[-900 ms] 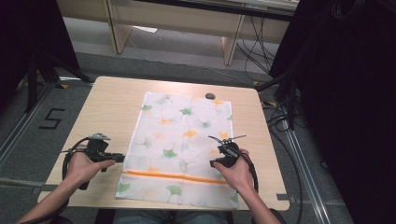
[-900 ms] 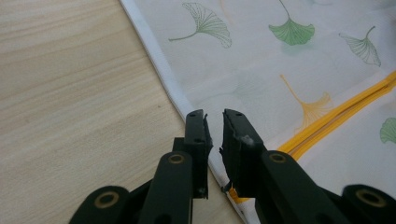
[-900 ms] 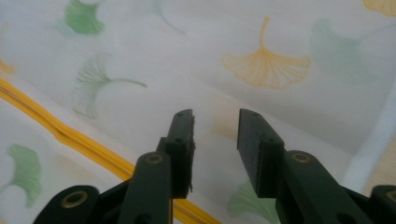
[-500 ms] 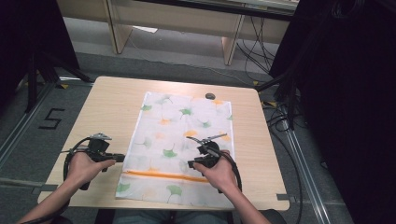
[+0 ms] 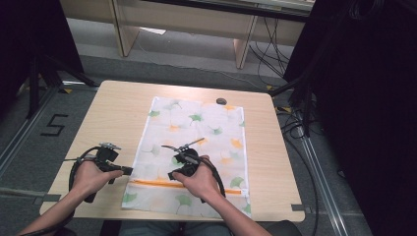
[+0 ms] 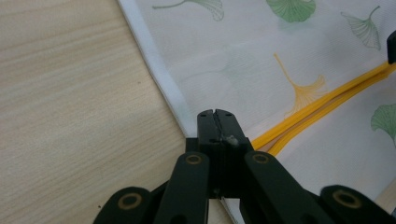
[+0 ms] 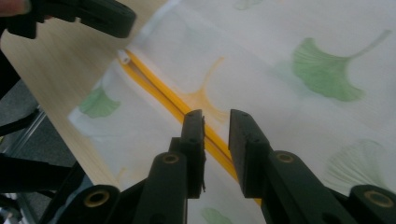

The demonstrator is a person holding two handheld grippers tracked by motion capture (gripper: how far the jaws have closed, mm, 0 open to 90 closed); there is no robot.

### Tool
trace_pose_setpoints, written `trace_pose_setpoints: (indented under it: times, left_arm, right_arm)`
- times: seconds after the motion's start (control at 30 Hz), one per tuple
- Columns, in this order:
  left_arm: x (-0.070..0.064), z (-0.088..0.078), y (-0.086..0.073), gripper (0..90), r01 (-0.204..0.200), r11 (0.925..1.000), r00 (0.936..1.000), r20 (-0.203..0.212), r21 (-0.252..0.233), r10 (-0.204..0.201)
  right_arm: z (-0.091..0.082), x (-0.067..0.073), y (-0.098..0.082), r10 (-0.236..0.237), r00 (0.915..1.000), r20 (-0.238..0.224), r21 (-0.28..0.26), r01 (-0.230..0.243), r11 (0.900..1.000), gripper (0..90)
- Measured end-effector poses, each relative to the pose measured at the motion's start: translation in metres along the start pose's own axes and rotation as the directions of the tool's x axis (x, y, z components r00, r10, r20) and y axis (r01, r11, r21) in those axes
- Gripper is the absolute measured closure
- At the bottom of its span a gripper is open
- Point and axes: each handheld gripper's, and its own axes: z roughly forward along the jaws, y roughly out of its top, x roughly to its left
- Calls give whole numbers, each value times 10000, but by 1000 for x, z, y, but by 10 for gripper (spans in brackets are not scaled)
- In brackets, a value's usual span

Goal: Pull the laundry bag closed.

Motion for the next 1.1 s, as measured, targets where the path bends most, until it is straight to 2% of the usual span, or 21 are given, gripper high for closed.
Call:
trace_pose_setpoints:
  times: [0.03,0.1,0.13,0.23,0.3,0.47,0.5,0.53,0.63,0.67,0.7,0.73,0.77,0.8,0.83,0.87,0.93,0.97,1.0,1.07,1.1]
  left_arm:
    - [0,1,0,896,132,9999,9999,29,-29,-132]
    - [2,1,0,896,41,9999,10000,7,144,-41]
    - [3,2,0,896,154,9996,9999,47,217,-155]
    - [4,4,-1,896,380,9989,9993,59,278,-382]
    - [5,3,-1,896,290,9988,9995,77,403,-294]
    - [6,5,-1,896,422,9979,9991,30,496,-424]
    - [6,5,-1,896,426,9977,9991,30,532,-428]
    - [8,5,-1,896,250,9971,9996,77,715,-256]
    - [8,6,-1,896,448,9970,9989,119,631,-457]
    - [8,6,-2,896,571,9968,9982,141,557,-580]
    - [8,6,-2,896,652,9964,9976,183,542,-663]
    - [10,5,-1,896,471,9963,9986,218,722,-488]
    - [10,5,-1,896,471,9963,9986,218,722,-488]
    - [10,6,-1,896,675,9958,9973,257,620,-692]
    - [10,7,-2,896,827,9951,9960,300,537,-844]
    - [10,7,-2,896,827,9951,9960,300,537,-844]
    - [10,7,-2,896,847,9948,9957,317,559,-865]
    - [11,6,-2,896,734,9951,9967,308,659,-755]
    - [11,7,-2,896,782,9949,9963,299,630,-802]
    - [11,7,-2,896,778,9949,9963,319,648,-800]
    - [11,7,-2,896,859,9945,9956,317,596,-879]
  right_arm:
    - [5,5,3,-13,9999,-108,28,13,10000,775]
    - [14,16,9,86,9997,-230,214,-81,9997,782]
    - [17,20,12,15,9994,-339,282,-5,9996,785]
    - [25,25,19,-167,9984,-532,230,180,9996,790]
    - [29,31,23,13,9983,-591,333,7,9994,790]
    - [43,40,30,168,9964,-835,344,-139,9993,792]
    - [43,40,30,168,9964,-835,344,-139,9993,792]
    - [44,41,31,201,9956,-913,354,-170,9992,792]
    - [53,44,33,162,9960,-884,463,-121,9989,793]
    - [55,46,34,186,9944,-1042,690,-114,9976,793]
    - [60,49,36,293,9895,-1417,676,-199,9975,792]
    - [62,50,37,115,9905,-1372,642,-27,9979,792]
    - [62,50,37,115,9905,-1372,642,-27,9979,792]
    - [63,51,38,132,9926,-1208,698,-48,9976,792]
    - [66,51,39,176,9906,-1357,637,-90,9979,791]
    - [66,53,39,484,9892,-1386,725,-386,9966,791]
    - [68,52,40,344,9919,-1220,723,-256,9971,789]
    - [71,53,40,420,9894,-1387,708,-324,9970,788]
    - [72,53,41,298,9898,-1392,753,-194,9970,786]
    - [76,53,41,355,9880,-1503,735,-247,9970,781]
    - [77,54,41,655,9864,-1505,859,-530,9949,779]
